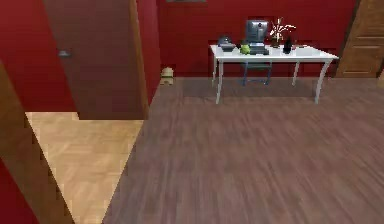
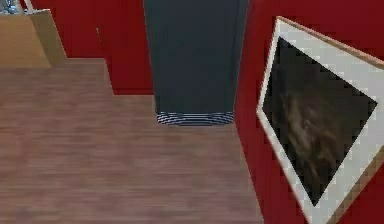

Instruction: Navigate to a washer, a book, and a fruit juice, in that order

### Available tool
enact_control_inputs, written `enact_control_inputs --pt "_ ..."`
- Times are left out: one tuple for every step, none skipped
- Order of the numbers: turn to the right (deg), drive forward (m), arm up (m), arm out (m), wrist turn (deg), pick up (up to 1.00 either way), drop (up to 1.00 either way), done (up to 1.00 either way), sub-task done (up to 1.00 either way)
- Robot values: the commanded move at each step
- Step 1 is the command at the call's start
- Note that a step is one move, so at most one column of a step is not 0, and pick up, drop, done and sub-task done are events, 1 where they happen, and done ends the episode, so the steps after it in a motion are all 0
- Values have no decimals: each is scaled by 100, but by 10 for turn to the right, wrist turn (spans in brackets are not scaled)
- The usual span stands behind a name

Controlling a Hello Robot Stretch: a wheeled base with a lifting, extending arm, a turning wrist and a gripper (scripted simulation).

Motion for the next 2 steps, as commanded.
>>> enact_control_inputs --pt "0 95 0 0 0 0 0 0 0" --pt "-450 0 0 0 0 0 0 0 0"
